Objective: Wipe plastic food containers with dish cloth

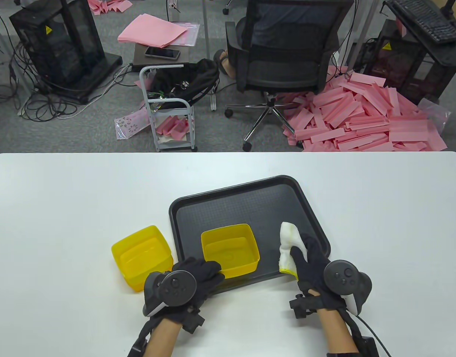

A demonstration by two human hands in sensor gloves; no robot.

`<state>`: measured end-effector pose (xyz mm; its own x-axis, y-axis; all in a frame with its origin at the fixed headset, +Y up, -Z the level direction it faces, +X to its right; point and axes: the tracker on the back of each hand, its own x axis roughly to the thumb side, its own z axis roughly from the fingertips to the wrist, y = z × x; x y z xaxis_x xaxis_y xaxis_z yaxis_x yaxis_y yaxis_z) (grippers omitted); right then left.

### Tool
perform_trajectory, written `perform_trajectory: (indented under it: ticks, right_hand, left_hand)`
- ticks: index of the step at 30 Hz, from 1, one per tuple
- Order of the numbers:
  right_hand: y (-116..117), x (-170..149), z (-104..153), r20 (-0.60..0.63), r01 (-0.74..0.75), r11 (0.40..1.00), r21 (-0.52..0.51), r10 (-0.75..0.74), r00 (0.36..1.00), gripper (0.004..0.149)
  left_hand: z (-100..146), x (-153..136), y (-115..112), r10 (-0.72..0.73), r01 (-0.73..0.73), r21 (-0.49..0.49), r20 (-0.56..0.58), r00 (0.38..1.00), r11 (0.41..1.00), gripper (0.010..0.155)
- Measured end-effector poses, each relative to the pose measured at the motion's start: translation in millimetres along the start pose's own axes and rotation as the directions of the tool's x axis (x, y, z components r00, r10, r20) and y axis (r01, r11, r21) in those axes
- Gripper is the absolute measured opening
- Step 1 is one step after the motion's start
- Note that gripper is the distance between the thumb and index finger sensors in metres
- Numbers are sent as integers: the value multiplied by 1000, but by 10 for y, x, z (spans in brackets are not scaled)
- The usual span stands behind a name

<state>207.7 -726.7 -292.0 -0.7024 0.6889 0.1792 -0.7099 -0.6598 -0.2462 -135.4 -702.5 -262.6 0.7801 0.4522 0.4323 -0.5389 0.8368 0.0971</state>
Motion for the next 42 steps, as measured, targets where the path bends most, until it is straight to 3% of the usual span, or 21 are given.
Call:
perform_trajectory:
  ticks: [12,16,20,25,31,33,36,39,42]
  right_hand:
    - [-17,141,9,59,-34,999,-3,34,998,54]
    - [-126,365,-44,128,-70,997,-29,73,989,50]
    - [-242,779,-112,282,-266,964,-14,259,924,48]
    - [-168,1433,-146,507,-566,824,-34,502,701,48]
    - [200,1966,-82,693,-823,566,-39,609,386,48]
    - [321,2066,-59,732,-866,501,-12,594,333,48]
    - [485,2158,-30,758,-905,425,10,587,284,48]
    - [567,2204,-72,756,-888,450,94,549,357,49]
    - [643,2232,-105,746,-878,464,117,542,386,51]
  left_hand:
    - [33,-67,75,63,-63,-11,-13,998,998,39]
    - [44,-35,25,65,-66,-46,-18,998,997,39]
    - [52,2,12,69,-69,-47,-3,998,996,39]
    - [79,43,46,76,-76,-21,14,997,997,39]
    - [113,68,80,74,-74,-4,33,997,997,39]
    - [115,69,80,76,-76,-6,38,996,997,39]
    - [118,84,72,69,-68,-9,52,996,998,39]
    - [126,124,60,74,-73,-13,76,994,997,39]
    - [141,202,75,72,-72,-6,113,991,997,40]
